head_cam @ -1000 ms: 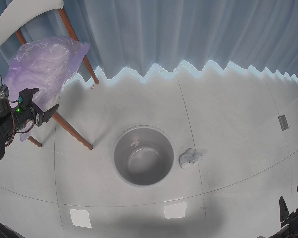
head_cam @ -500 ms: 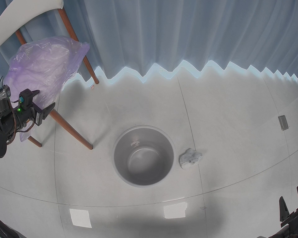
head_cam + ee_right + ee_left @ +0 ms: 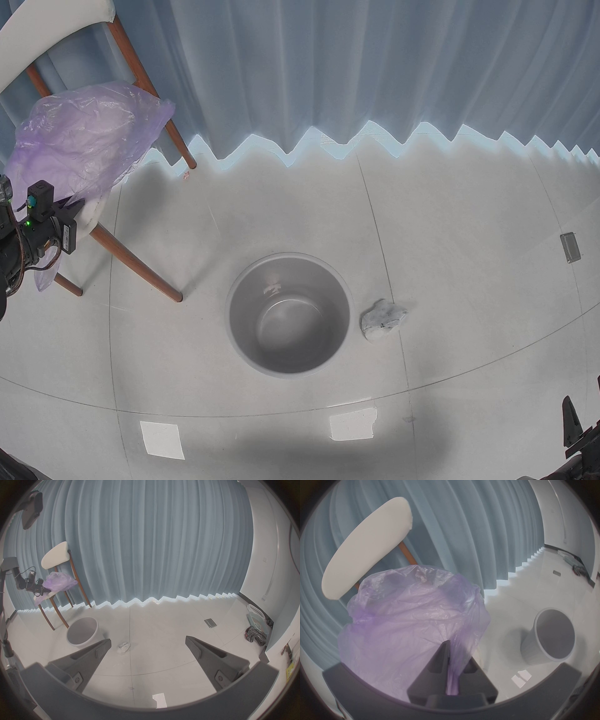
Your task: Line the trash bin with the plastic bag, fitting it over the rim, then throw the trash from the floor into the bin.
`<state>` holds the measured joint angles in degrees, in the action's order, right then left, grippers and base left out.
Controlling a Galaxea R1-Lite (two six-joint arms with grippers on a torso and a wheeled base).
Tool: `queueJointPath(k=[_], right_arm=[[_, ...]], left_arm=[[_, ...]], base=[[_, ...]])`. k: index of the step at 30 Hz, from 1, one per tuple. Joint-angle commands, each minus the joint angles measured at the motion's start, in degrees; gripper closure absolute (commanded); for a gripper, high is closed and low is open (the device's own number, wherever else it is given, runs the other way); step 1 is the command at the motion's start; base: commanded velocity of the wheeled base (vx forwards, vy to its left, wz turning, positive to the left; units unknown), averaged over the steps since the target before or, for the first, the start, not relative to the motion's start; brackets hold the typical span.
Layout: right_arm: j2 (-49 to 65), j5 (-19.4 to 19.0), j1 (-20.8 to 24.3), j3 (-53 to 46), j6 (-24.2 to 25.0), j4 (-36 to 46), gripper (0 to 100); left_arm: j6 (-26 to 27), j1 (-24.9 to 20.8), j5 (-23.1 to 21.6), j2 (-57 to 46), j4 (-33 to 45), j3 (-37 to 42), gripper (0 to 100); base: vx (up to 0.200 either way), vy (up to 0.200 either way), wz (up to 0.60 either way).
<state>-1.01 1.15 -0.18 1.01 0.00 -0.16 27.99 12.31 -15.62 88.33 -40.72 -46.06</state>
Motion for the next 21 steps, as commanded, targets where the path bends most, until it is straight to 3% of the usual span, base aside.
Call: queueJointPath(k=[1, 10, 21], right_arm=[[1.0, 0.0, 0.0, -1.0, 0.0, 0.0, 0], [1.0, 0.0, 0.0, -1.0, 0.0, 0.0, 0], [1.0, 0.0, 0.0, -1.0, 0.0, 0.0, 0]], left_arm=[[-5.1, -0.4, -0.8, -2.6, -0.1, 1.7, 100], [-19.7, -4.1, -5.2, -7.9, -0.1, 6.4, 100], [-23.3, -5.7, -8.5, -12.7, -0.1, 11.4, 100]], base=[[0.0, 0.0, 0.0], [0.0, 0.0, 0.0], [0.0, 0.0, 0.0]])
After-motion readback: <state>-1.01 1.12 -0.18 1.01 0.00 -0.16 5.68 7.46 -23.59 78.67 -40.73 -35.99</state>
